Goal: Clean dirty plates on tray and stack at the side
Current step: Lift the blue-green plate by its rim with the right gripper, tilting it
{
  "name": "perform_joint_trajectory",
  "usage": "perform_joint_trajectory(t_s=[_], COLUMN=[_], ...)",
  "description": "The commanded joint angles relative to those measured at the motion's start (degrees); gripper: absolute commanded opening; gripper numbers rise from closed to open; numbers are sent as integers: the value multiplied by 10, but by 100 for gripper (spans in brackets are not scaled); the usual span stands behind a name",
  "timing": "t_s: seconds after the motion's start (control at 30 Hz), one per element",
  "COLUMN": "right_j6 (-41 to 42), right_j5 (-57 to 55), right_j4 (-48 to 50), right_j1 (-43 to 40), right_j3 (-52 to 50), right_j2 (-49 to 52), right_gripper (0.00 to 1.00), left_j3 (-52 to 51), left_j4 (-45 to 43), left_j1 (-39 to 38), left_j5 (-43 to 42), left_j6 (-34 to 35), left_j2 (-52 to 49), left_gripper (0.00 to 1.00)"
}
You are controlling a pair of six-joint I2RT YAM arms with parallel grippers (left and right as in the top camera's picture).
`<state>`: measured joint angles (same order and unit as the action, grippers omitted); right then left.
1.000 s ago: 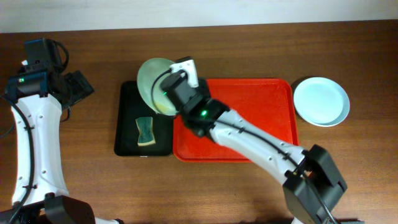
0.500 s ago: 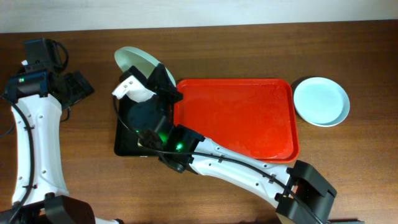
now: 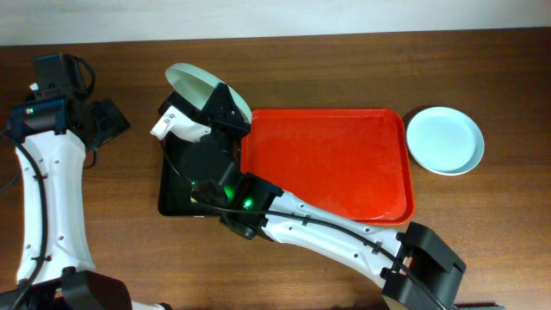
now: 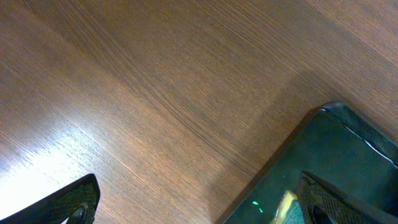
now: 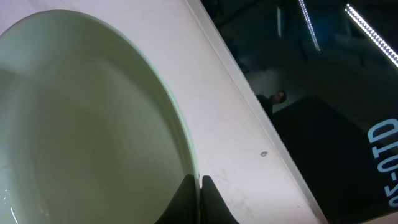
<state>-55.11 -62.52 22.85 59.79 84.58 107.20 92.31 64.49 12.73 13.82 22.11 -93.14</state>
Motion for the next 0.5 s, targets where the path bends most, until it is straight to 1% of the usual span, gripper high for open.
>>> perform_joint_trajectory(t_s=[0.0, 0.33, 0.47], right_j6=[-1, 5, 70], right_j5=[-11, -11, -9], right_j4=[6, 6, 3], right_j1=[6, 5, 5], right_j3=[9, 9, 9], right_j2=[-7, -7, -7], right_gripper=[4, 4, 4], left_j3=[4, 4, 4], left_j4=[1, 1, 1], left_j1=[1, 1, 1], left_j5=[6, 6, 6], left_j6=[3, 3, 3], left_j2=[7, 7, 7], left_gripper=[99, 99, 99])
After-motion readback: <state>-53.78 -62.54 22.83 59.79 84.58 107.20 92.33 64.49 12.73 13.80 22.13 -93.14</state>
